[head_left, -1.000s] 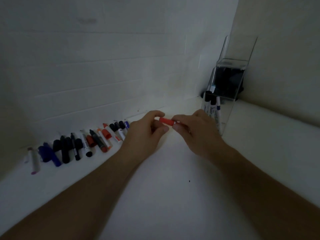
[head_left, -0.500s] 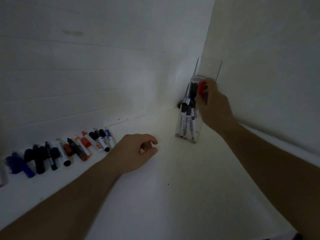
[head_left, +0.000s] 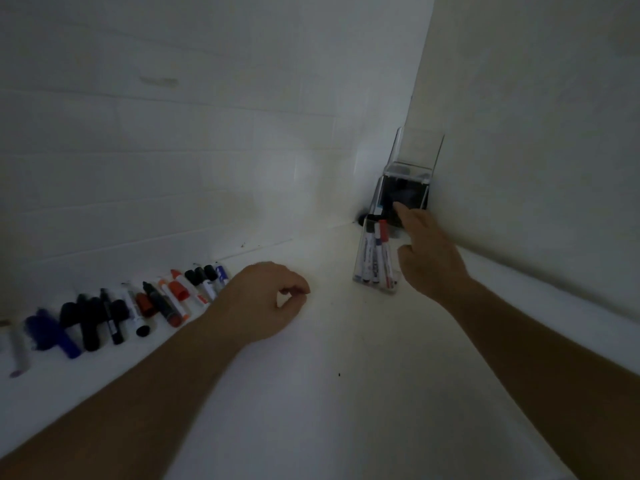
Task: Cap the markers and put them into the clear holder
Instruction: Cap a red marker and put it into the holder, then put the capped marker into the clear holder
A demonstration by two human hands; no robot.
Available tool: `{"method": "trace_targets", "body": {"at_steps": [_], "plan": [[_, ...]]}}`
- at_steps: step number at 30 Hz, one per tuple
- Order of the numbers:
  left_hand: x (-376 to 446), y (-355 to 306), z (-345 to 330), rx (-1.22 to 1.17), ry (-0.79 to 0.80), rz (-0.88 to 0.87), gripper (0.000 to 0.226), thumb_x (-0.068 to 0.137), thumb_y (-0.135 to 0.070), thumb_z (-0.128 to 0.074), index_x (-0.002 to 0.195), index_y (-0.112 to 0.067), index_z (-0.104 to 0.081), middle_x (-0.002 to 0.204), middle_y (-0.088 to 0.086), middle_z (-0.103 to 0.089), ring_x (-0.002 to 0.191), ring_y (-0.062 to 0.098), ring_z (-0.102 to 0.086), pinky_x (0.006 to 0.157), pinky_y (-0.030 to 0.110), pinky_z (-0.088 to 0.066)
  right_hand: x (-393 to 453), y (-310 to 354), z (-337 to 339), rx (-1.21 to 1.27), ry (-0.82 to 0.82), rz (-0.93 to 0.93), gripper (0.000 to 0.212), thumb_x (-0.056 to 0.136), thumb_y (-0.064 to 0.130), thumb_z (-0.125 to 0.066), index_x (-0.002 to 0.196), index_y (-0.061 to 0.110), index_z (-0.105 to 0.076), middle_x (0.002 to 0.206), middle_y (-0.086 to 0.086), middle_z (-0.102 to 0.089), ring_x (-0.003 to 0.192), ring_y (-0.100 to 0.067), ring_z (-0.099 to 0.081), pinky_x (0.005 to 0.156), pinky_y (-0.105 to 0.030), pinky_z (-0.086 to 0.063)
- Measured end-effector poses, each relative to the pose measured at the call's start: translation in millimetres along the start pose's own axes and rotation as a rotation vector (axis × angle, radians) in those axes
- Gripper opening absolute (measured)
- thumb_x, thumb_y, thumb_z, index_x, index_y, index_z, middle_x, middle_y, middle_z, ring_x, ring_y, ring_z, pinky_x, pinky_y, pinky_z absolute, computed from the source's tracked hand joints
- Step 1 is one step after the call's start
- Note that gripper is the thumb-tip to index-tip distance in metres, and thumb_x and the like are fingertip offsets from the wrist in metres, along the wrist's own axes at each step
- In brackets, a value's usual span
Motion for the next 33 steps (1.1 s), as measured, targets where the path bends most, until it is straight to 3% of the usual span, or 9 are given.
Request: {"method": "trace_targets", "body": {"at_steps": [5, 10, 13, 16, 18, 21, 26, 30, 33], "plan": [[1.0, 0.5, 30.3, 0.098, 0.082, -0.008, 0.018, 0.086, -0.030, -0.062, 0.096, -0.030, -0.077, 0.087, -0.015, -0.073, 0.079, 0.004, -0.063, 0.079, 0.024, -0.050, -16.0, 44.5, 0.5, 0.074, -0.195, 0.144, 0.059, 0.086, 0.005, -0.057, 0.142, 0.020, -0.047, 0.126, -0.005, -0.047, 0.098, -0.016, -0.050, 0.076, -0.027, -0.043], [-41.5, 32.3, 64.7, 0.270, -0.018, 0.132, 0.034, 0.085, -0.019, -0.063, 0.114, -0.035, -0.069, 0.088, -0.021, -0.062, 0.080, 0.008, -0.057, 0.076, 0.026, -0.048, -23.9, 102.6, -56.3, 0.273, 0.054, 0.149, 0.059, 0.091, 0.005, -0.051, 0.144, 0.032, -0.043, 0.116, 0.008, -0.048, 0.079, 0.001, -0.042, 0.071, -0.014, -0.034], [-57.2, 69.3, 104.3, 0.200, -0.255, 0.467, 0.052, 0.092, -0.001, -0.052, 0.129, -0.037, -0.059, 0.100, -0.012, -0.059, 0.083, 0.012, -0.055, 0.069, 0.022, -0.047, -25.7, 140.6, -94.0, 0.316, 0.205, 0.223, 0.059, 0.090, -0.002, -0.046, 0.143, 0.024, -0.048, 0.124, 0.002, -0.054, 0.094, -0.002, -0.046, 0.083, -0.016, -0.037], [-62.4, 82.6, 121.1, 0.241, -0.387, 0.528, 0.056, 0.094, 0.002, -0.045, 0.132, -0.038, -0.053, 0.107, -0.009, -0.062, 0.090, 0.012, -0.055, 0.073, 0.021, -0.043, -25.6, 172.0, -124.5, 0.315, 0.325, 0.296, 0.052, 0.092, -0.001, -0.048, 0.140, 0.020, -0.052, 0.132, -0.003, -0.055, 0.112, -0.011, -0.051, 0.097, -0.023, -0.041], [-63.7, 86.7, 108.6, 0.202, -0.320, 0.550, 0.057, 0.093, 0.002, -0.046, 0.126, -0.043, -0.053, 0.103, -0.011, -0.060, 0.082, 0.012, -0.060, 0.065, 0.017, -0.050, -27.9, 186.6, -142.4, 0.314, 0.401, 0.322, 0.049, 0.094, 0.007, -0.051, 0.140, 0.022, -0.054, 0.130, -0.007, -0.055, 0.116, -0.020, -0.053, 0.100, -0.033, -0.045], [-62.8, 85.5, 87.1, 0.162, -0.219, 0.517, 0.055, 0.088, 0.005, -0.047, 0.117, -0.040, -0.061, 0.092, -0.024, -0.053, 0.085, 0.024, -0.062, 0.069, 0.045, -0.059, -31.0, 195.0, -160.9, 0.321, 0.449, 0.322, 0.038, 0.097, 0.024, -0.052, 0.135, 0.027, -0.061, 0.116, -0.010, -0.056, 0.103, -0.023, -0.055, 0.090, -0.033, -0.046], [-59.9, 92.2, 80.6, 0.196, -0.178, 0.526, 0.053, 0.086, 0.006, -0.045, 0.115, -0.034, -0.065, 0.088, -0.025, -0.052, 0.093, 0.024, -0.058, 0.072, 0.050, -0.058, -26.4, 176.2, -158.3, 0.073, 0.313, 0.354, 0.040, 0.099, 0.038, -0.036, 0.095, 0.009, -0.064, 0.083, -0.015, -0.054, 0.077, -0.035, -0.057, 0.070, -0.042, -0.049], [-58.7, 97.1, 75.0, 0.163, -0.189, 0.569, 0.055, 0.084, 0.006, -0.045, 0.112, -0.036, -0.066, 0.090, -0.026, -0.054, 0.095, 0.023, -0.059, 0.071, 0.050, -0.059, -28.0, 147.3, -146.2, 0.011, 0.242, 0.231, 0.040, 0.096, 0.057, -0.040, 0.124, 0.030, -0.048, 0.101, -0.004, -0.046, 0.084, -0.025, -0.048, 0.071, -0.040, -0.052], [-58.8, 96.7, 77.0, 0.219, -0.170, 0.558, 0.056, 0.078, 0.008, -0.046, 0.107, -0.034, -0.069, 0.091, -0.020, -0.059, 0.098, 0.022, -0.057, 0.077, 0.047, -0.056, -32.8, 164.4, -156.4, 0.053, 0.352, 0.300, 0.047, 0.095, 0.053, -0.026, 0.128, 0.042, -0.057, 0.102, -0.001, -0.046, 0.090, -0.025, -0.045, 0.081, -0.039, -0.049]]}}
Point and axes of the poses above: each hand's wrist, its own x-axis towards the middle knuckle, its own z-axis out of the back of the hand, y = z × x, the point moved 7 cm from there along x, towards the middle knuckle
